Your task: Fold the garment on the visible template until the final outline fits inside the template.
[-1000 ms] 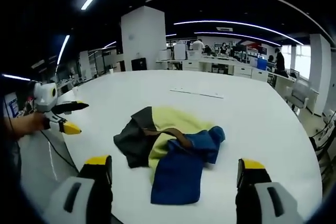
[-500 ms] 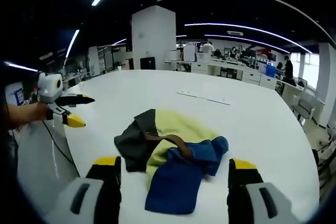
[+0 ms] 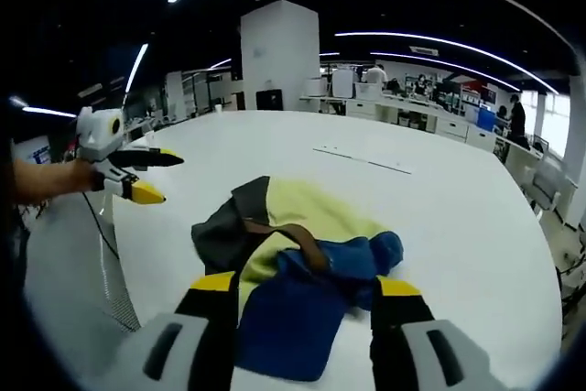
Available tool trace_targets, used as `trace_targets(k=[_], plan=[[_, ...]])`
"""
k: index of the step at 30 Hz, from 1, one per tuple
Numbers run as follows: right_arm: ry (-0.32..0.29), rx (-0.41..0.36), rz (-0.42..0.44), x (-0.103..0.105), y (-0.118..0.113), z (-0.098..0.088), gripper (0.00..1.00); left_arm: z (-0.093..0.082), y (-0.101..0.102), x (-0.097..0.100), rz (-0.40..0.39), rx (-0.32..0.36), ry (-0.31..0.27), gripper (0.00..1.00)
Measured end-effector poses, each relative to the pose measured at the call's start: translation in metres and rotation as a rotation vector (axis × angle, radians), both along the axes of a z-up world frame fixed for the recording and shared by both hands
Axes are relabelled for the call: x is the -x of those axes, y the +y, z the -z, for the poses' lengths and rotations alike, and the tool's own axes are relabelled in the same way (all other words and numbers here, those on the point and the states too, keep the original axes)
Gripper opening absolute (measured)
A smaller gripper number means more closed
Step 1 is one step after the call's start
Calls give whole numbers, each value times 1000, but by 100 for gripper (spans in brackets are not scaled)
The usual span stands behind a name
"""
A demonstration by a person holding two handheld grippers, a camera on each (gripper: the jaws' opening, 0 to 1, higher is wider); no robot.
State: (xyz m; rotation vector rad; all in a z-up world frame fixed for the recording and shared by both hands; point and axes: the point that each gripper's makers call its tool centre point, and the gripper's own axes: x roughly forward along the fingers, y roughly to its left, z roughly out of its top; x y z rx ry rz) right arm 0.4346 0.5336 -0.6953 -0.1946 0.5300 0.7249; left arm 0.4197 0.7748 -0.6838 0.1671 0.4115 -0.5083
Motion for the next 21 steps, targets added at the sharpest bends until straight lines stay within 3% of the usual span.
trace_targets(k=[5, 10, 13, 21], plan=[[-30, 1, 10, -14, -7, 4, 39, 9, -6, -13, 27, 2, 7, 55], [-52, 64, -11, -28, -13, 14, 38, 18, -14, -25, 56, -36, 3, 50], [-43, 96, -32, -34, -14, 22, 35, 25, -19, -31, 75, -43, 31, 49], [-39, 183, -96, -42, -11, 38, 29, 34, -32, -47, 128, -77, 38, 45]])
